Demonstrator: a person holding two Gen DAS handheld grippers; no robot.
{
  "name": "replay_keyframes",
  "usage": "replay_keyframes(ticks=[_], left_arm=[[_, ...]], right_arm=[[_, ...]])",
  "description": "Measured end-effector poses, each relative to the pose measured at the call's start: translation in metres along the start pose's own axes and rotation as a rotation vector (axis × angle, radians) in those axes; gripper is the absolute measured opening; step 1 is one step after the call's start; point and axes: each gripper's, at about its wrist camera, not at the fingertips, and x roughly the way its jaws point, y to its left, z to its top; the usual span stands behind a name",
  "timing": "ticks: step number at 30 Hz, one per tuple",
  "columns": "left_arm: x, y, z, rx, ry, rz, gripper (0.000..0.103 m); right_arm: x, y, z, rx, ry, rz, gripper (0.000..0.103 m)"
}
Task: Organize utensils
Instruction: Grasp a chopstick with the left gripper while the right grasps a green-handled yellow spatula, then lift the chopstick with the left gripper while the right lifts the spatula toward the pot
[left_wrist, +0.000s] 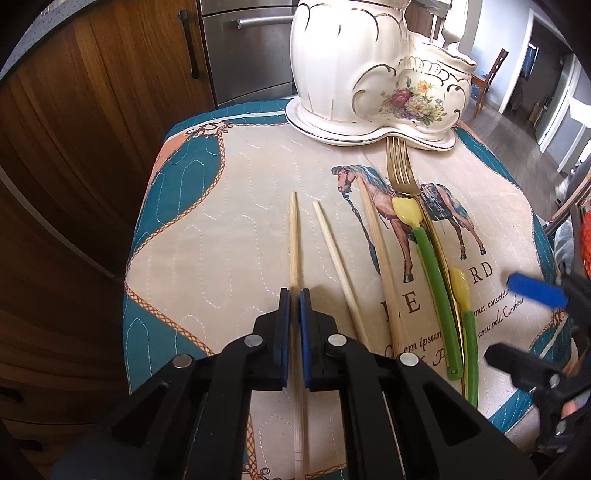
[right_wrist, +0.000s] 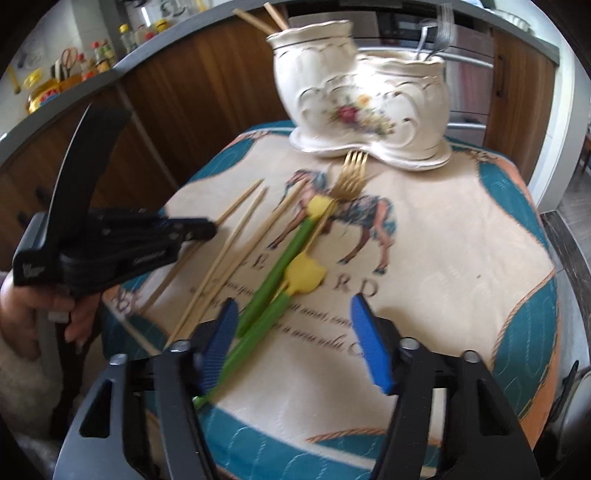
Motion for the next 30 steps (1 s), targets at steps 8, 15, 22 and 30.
replay_keyframes(ticks=[8, 15, 22, 30], left_arm=[[0.001, 0.0, -0.001, -0.007, -0.01, -0.003, 0.005], [0.001, 0.002, 0.0, -0.005, -0.01, -0.007, 0.005], [0.001, 0.005, 0.002, 0.029, 0.012, -0.019, 0.005], [0.0, 0.01, 0.004, 0.061, 0.049, -0.011, 0.005]], right_arm=[[0.013, 0.011, -0.009, 0.003, 0.082, 0.048, 0.026], [0.002, -0.014, -0.004, 0.093, 0.052, 0.05, 0.01], [-0.009, -0.036, 0.009, -0.035, 0.049, -0.13, 0.001], [-0.004, -0.021, 0.013, -0.109, 0.075, -0.087, 0.018]])
